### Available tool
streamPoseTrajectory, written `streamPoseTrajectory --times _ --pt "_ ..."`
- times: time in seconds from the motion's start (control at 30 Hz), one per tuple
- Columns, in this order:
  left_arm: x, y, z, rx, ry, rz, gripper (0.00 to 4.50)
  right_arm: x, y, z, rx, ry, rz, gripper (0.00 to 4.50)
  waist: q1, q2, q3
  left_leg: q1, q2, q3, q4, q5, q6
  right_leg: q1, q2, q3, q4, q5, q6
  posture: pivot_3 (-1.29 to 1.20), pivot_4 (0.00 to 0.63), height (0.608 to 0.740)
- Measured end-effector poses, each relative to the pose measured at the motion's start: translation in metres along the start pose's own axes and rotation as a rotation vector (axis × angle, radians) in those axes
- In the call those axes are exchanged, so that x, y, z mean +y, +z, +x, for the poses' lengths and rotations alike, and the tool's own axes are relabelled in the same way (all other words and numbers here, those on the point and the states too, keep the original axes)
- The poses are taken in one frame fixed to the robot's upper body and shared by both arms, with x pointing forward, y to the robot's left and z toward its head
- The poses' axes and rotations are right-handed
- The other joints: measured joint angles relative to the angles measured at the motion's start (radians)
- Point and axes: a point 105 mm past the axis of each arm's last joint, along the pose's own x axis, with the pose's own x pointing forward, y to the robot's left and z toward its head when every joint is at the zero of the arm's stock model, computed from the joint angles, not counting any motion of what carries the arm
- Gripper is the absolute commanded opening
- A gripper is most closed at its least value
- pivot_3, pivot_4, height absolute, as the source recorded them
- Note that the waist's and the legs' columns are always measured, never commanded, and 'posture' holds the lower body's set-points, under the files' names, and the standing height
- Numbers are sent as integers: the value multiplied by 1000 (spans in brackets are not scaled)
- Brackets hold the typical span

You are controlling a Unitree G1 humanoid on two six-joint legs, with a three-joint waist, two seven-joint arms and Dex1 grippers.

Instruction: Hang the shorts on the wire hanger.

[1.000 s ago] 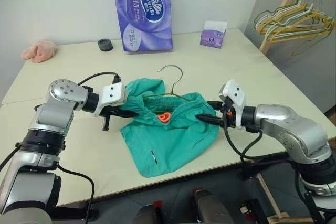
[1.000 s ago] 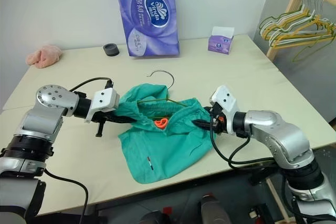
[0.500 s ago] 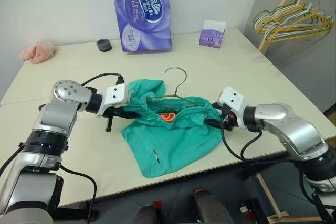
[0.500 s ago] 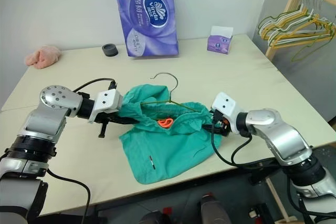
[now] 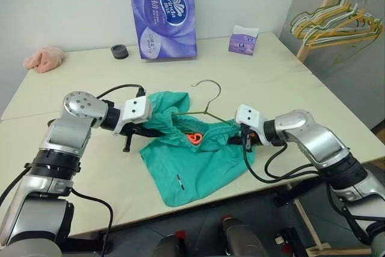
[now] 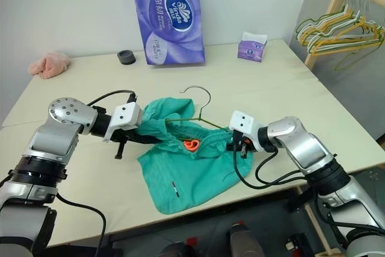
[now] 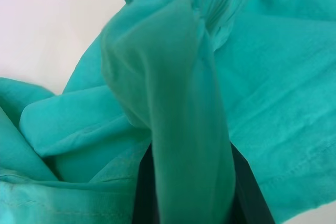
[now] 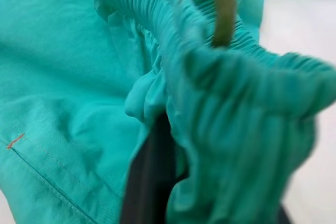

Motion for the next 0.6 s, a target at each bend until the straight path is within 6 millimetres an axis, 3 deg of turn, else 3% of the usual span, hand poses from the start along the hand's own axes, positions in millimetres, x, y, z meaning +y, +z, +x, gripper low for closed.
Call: streamPoseTrajectory --times 0.17,0.43,0.6 --pt "-1 1 1 -18 -5 -24 0 2 -1 -2 5 23 16 22 1 0 0 0 0 0 0 0 0 0 0 0 0 0 0 -200 77 740" --pt "10 8 -1 -104 35 -105 2328 9 8 -11 -21 45 9 0 -2 0 0 0 0 0 0 0 0 0 0 0 0 0 0 -215 77 740" --pt "29 -7 -18 -116 145 -191 3829 15 -1 -27 -8 46 43 0 -1 0 0 0 0 0 0 0 0 0 0 0 0 0 0 -226 79 740"
